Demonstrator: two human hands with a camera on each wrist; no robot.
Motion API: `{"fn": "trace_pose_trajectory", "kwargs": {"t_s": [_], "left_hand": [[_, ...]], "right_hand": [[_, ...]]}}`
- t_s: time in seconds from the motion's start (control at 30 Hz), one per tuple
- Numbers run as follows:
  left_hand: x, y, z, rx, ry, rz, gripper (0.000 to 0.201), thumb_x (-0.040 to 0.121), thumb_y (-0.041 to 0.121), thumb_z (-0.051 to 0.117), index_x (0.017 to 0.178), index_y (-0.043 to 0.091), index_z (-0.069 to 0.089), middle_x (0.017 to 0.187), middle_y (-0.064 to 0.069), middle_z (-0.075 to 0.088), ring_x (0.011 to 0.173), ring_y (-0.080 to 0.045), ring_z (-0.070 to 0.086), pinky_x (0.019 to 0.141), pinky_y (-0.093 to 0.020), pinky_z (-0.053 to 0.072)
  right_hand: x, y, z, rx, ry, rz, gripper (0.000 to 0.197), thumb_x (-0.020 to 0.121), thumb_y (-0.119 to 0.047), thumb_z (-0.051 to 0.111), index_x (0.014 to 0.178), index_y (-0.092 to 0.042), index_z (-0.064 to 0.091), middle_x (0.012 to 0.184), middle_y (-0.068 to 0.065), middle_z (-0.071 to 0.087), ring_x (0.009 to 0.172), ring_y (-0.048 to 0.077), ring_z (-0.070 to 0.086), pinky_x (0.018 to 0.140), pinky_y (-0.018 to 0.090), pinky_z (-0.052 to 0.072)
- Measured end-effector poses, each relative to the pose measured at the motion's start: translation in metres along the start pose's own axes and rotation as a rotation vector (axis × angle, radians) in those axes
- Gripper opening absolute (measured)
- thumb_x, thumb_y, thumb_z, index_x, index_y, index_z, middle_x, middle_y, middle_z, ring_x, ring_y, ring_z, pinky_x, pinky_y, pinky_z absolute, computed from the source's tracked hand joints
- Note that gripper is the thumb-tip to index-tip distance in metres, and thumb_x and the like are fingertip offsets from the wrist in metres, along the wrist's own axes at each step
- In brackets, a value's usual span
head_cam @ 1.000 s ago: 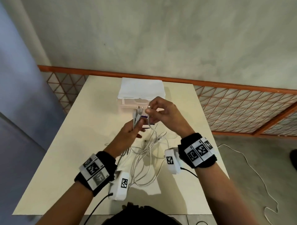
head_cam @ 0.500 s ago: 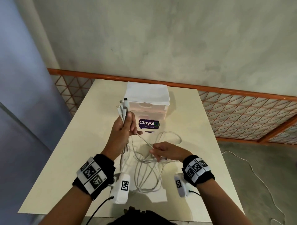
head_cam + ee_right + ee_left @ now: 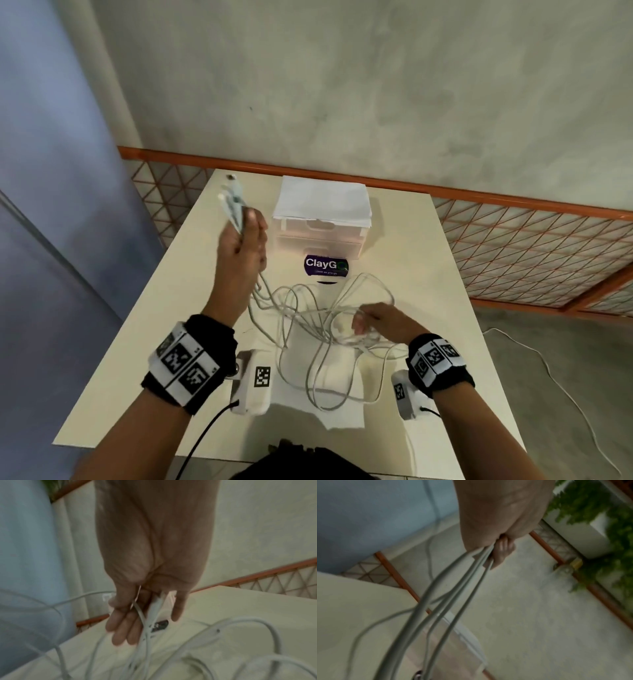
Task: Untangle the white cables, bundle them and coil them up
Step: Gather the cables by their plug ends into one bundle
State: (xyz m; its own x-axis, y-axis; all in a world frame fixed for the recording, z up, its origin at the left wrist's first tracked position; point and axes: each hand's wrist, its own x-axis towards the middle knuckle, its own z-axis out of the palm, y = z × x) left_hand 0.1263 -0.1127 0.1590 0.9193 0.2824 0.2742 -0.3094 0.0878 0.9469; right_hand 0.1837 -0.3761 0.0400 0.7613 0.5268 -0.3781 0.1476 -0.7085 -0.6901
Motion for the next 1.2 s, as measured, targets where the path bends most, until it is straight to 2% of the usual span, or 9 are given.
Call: {"fn": "trace_pose_trajectory", "kwargs": {"t_s": [0.13, 0.23, 0.3, 0.43, 0.6, 0.77, 0.9, 1.07, 1.2], "left_hand": [[-0.018, -0.038, 0.008, 0.335, -0.218, -0.024, 0.018, 0.095, 0.033, 0.05, 0.084, 0.024, 0.062, 0.055, 0.01, 0.041, 0.043, -0.004, 0.032, 0.044, -0.018, 0.028], [-0.031, -0.054, 0.02, 0.377, -0.4, -0.136, 0.019, 0.082, 0.037, 0.068, 0.099, 0.029, 0.068, 0.062, 0.001, 0.051, 0.058, -0.01, 0.045, 0.059, -0.025, 0.036], [-0.034, -0.055, 0.026, 0.355, -0.444, -0.174, 0.008, 0.087, 0.031, 0.065, 0.092, 0.026, 0.068, 0.067, 0.011, 0.063, 0.064, -0.003, 0.054, 0.068, -0.017, 0.04], [-0.025, -0.043, 0.017, 0.523, -0.288, -0.063, 0.028, 0.089, 0.037, 0.057, 0.063, 0.027, 0.057, 0.053, -0.003, 0.047, 0.048, -0.008, 0.04, 0.051, -0.016, 0.032], [-0.015, -0.013, 0.007, 0.552, -0.162, 0.087, 0.03, 0.091, 0.025, 0.059, 0.062, 0.022, 0.054, 0.045, 0.003, 0.044, 0.046, -0.013, 0.039, 0.049, -0.017, 0.03], [-0.023, 0.008, 0.009, 0.453, -0.056, 0.159, 0.029, 0.093, 0.026, 0.056, 0.067, 0.014, 0.058, 0.044, 0.005, 0.039, 0.042, -0.011, 0.029, 0.049, -0.021, 0.028], [-0.018, 0.004, -0.002, 0.536, 0.013, 0.103, 0.025, 0.091, 0.029, 0.059, 0.071, 0.015, 0.065, 0.04, 0.008, 0.044, 0.04, -0.009, 0.038, 0.047, -0.015, 0.03], [-0.017, -0.018, -0.017, 0.738, -0.091, -0.077, 0.023, 0.09, 0.029, 0.06, 0.072, 0.016, 0.067, 0.051, 0.009, 0.053, 0.05, -0.003, 0.052, 0.053, -0.008, 0.036], [-0.022, -0.026, -0.02, 0.752, -0.121, -0.101, 0.025, 0.092, 0.028, 0.057, 0.07, 0.021, 0.064, 0.046, 0.019, 0.057, 0.054, 0.007, 0.054, 0.056, -0.007, 0.037]], "right_hand": [[-0.007, -0.053, -0.019, 0.07, 0.095, -0.138, 0.023, 0.096, -0.018, 0.048, 0.09, -0.007, 0.068, 0.061, 0.001, 0.061, 0.058, 0.008, 0.058, 0.064, 0.013, 0.047], [-0.018, -0.1, -0.028, 0.072, 0.048, -0.263, 0.021, 0.096, -0.017, 0.048, 0.085, -0.013, 0.066, 0.059, -0.002, 0.059, 0.058, 0.009, 0.055, 0.065, 0.017, 0.044], [-0.023, -0.115, -0.032, 0.121, 0.041, -0.306, 0.023, 0.098, -0.018, 0.046, 0.083, -0.012, 0.063, 0.059, -0.002, 0.056, 0.059, 0.01, 0.051, 0.067, 0.019, 0.041], [-0.024, -0.103, -0.031, 0.261, 0.008, -0.252, 0.016, 0.095, -0.008, 0.049, 0.105, -0.001, 0.06, 0.058, 0.002, 0.051, 0.054, 0.012, 0.047, 0.061, 0.022, 0.04], [-0.01, -0.06, -0.02, 0.054, -0.056, -0.096, 0.02, 0.087, 0.0, 0.056, 0.077, -0.017, 0.057, 0.077, 0.001, 0.058, 0.074, 0.014, 0.056, 0.072, 0.027, 0.043], [-0.001, -0.04, -0.016, 0.004, 0.228, -0.001, 0.014, 0.081, -0.022, 0.071, 0.077, -0.019, 0.058, 0.081, 0.004, 0.049, 0.071, 0.015, 0.047, 0.065, 0.023, 0.036], [-0.006, -0.048, -0.035, -0.02, 0.422, -0.166, 0.013, 0.072, -0.02, 0.077, 0.065, -0.02, 0.066, 0.073, -0.003, 0.051, 0.072, 0.011, 0.044, 0.07, 0.019, 0.031], [-0.018, -0.077, -0.062, 0.022, 0.543, -0.332, 0.014, 0.088, -0.005, 0.057, 0.09, -0.007, 0.07, 0.072, 0.001, 0.062, 0.066, 0.0, 0.058, 0.065, 0.007, 0.043], [-0.023, -0.092, -0.069, 0.152, 0.533, -0.375, 0.018, 0.098, -0.009, 0.04, 0.098, -0.005, 0.057, 0.064, 0.007, 0.067, 0.067, 0.017, 0.067, 0.073, 0.022, 0.053]]}}
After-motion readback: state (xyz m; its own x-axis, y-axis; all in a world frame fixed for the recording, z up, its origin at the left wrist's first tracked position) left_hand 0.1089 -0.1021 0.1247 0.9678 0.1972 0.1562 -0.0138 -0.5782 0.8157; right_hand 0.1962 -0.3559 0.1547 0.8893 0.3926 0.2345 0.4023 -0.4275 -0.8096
